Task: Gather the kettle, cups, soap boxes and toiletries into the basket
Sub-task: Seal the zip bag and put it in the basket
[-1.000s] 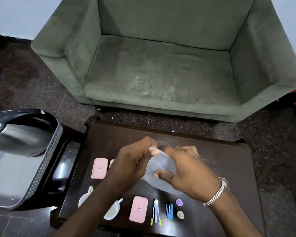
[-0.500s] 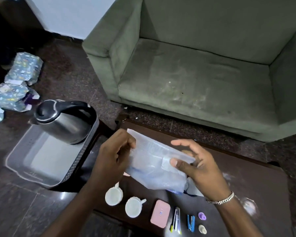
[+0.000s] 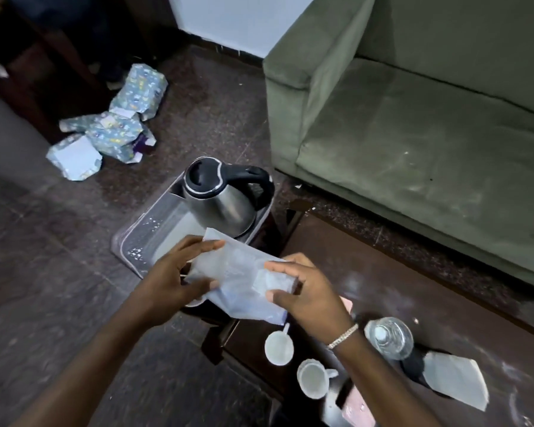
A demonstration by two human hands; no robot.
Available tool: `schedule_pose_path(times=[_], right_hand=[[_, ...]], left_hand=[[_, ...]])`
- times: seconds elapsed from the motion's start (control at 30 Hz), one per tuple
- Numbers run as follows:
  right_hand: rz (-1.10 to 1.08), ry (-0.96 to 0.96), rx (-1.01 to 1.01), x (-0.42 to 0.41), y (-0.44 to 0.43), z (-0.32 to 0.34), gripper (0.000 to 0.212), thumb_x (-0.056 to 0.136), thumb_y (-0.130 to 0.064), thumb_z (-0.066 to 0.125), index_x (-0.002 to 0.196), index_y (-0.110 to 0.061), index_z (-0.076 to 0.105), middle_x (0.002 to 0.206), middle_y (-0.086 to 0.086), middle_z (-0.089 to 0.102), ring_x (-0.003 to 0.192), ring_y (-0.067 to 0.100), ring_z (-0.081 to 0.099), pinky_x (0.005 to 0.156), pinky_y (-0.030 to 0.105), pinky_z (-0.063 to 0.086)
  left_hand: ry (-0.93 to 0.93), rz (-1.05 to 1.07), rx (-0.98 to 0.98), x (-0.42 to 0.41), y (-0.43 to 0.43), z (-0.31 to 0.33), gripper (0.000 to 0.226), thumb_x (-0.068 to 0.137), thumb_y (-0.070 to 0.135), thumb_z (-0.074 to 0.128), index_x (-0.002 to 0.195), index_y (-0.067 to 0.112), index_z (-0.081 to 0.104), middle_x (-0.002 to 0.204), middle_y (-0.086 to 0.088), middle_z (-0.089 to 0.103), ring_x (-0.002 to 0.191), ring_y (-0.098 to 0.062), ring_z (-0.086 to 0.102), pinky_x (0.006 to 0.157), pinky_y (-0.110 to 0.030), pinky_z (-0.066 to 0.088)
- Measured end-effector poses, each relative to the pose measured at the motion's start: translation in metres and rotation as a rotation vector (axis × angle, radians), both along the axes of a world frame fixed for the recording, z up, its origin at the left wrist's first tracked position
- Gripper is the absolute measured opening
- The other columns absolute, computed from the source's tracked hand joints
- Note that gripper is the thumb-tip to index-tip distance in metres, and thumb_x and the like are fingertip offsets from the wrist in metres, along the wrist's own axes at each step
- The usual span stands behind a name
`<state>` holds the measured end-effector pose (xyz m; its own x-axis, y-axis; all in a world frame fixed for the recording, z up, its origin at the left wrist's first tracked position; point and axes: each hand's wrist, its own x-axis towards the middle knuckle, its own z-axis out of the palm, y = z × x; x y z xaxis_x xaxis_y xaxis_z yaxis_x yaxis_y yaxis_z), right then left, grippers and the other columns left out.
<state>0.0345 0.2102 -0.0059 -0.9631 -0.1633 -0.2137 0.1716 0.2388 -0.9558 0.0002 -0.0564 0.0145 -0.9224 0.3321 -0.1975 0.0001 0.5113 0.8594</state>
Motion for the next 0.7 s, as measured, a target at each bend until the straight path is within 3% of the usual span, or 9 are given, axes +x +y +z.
schedule_pose_path(times=[0.1,0.2,0.3,0.4,0.53,0.7], right_hand=[[0.059,0.001,0.112,-0.016,-0.050,-0.020,0.046,0.075,0.004,0.074,0.121,-0.005,0.070,0.107,0.001,0.056,0.098,0.002,0.057,0.088,0.003,0.036],[0.160,0.029,0.277,-0.031,-0.095,-0.040,0.043,0.079,0.001,0.069,0.121,0.000,0.066,0.112,0.008,0.053,0.101,0.020,0.058,0.089,0.009,0.041],[0.261,0.082,0.485,-0.045,-0.132,-0.056,0.031,0.079,0.002,0.062,0.110,0.000,0.063,0.114,0.012,0.050,0.094,0.034,0.060,0.084,0.035,0.050],[0.345,0.124,0.641,-0.058,-0.158,-0.069,0.027,0.074,0.007,0.061,0.100,0.000,0.060,0.113,0.015,0.051,0.091,0.039,0.060,0.082,0.041,0.049],[0.447,0.177,0.810,-0.068,-0.176,-0.088,0.029,0.075,0.000,0.064,0.104,-0.002,0.065,0.115,0.015,0.057,0.101,0.036,0.057,0.088,0.042,0.046],[0.397,0.177,0.930,-0.061,-0.183,-0.103,0.018,0.078,-0.008,0.063,0.094,-0.010,0.072,0.105,0.008,0.064,0.103,0.033,0.052,0.086,0.044,0.038]], left_hand=[[0.000,0.006,-0.133,-0.013,-0.045,-0.019,0.068,0.084,0.010,0.084,0.135,0.047,0.060,0.133,0.031,0.048,0.127,0.016,0.045,0.087,-0.001,0.041],[-0.013,0.020,-0.247,-0.029,-0.082,-0.039,0.075,0.082,0.006,0.084,0.130,0.056,0.055,0.132,0.043,0.041,0.128,0.014,0.043,0.087,0.002,0.037],[-0.025,0.005,-0.385,-0.047,-0.108,-0.060,0.072,0.081,0.004,0.084,0.134,0.044,0.057,0.145,0.014,0.047,0.134,-0.009,0.047,0.097,-0.010,0.037],[-0.036,-0.020,-0.513,-0.061,-0.122,-0.080,0.072,0.081,0.003,0.083,0.145,0.022,0.057,0.155,-0.011,0.045,0.141,-0.027,0.047,0.111,-0.024,0.031],[-0.066,-0.095,-0.600,-0.075,-0.126,-0.105,0.075,0.080,0.002,0.082,0.148,0.014,0.054,0.155,-0.011,0.045,0.139,-0.028,0.050,0.109,-0.027,0.035],[-0.053,-0.214,-0.682,-0.083,-0.123,-0.131,0.080,0.076,-0.001,0.080,0.150,0.012,0.051,0.151,-0.006,0.050,0.132,-0.027,0.057,0.105,-0.032,0.044]])
